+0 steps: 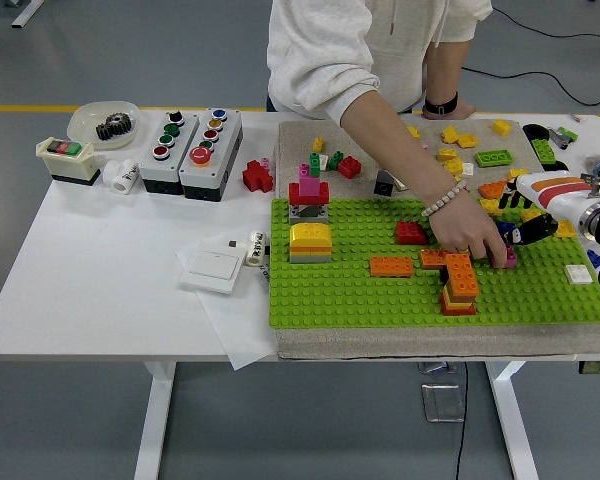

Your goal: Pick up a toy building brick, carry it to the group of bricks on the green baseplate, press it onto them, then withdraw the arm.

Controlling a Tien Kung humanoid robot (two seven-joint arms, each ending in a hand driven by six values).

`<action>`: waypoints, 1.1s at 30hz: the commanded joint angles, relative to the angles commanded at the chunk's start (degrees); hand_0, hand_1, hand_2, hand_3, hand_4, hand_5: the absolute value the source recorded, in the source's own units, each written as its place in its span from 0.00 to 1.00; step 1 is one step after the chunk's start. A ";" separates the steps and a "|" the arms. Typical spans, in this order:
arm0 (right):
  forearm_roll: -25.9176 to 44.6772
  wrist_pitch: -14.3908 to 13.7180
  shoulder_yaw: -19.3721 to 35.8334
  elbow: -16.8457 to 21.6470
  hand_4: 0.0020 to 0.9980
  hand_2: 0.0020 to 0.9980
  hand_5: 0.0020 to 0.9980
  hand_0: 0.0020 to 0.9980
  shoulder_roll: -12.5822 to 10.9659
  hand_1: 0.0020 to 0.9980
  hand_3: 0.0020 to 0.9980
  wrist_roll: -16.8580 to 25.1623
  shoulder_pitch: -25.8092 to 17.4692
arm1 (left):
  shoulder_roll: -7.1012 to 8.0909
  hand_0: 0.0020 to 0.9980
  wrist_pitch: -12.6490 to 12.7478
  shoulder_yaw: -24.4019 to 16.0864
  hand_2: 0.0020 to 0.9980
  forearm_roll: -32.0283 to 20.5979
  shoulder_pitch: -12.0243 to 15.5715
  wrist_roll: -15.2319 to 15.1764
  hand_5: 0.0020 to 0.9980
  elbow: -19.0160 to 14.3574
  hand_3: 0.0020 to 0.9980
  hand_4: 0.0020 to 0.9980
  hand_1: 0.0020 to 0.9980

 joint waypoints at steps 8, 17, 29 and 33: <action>0.70 -0.95 1.44 0.27 0.88 0.62 0.30 0.44 -0.50 0.56 0.62 -0.28 -0.26 | 0.00 0.43 -0.01 -0.03 0.52 0.08 0.01 0.01 0.76 0.03 0.60 0.62 0.48; 1.06 -0.60 2.65 0.27 0.88 0.62 0.31 0.45 -1.02 0.58 0.63 -0.48 -0.40 | -0.05 0.43 0.08 -0.06 0.52 -0.03 0.00 -0.03 0.76 0.04 0.60 0.62 0.48; 1.58 0.34 0.95 0.10 0.88 0.63 0.31 0.46 -0.49 0.58 0.64 0.30 -0.52 | -0.11 0.43 -0.22 -0.21 0.52 0.28 -0.13 -0.04 0.76 0.02 0.60 0.62 0.48; 1.52 0.01 0.48 -0.33 0.89 0.63 0.31 0.46 -0.16 0.58 0.64 0.34 -0.59 | -0.12 0.43 -0.18 -0.11 0.52 0.10 -0.15 -0.08 0.76 0.00 0.59 0.62 0.48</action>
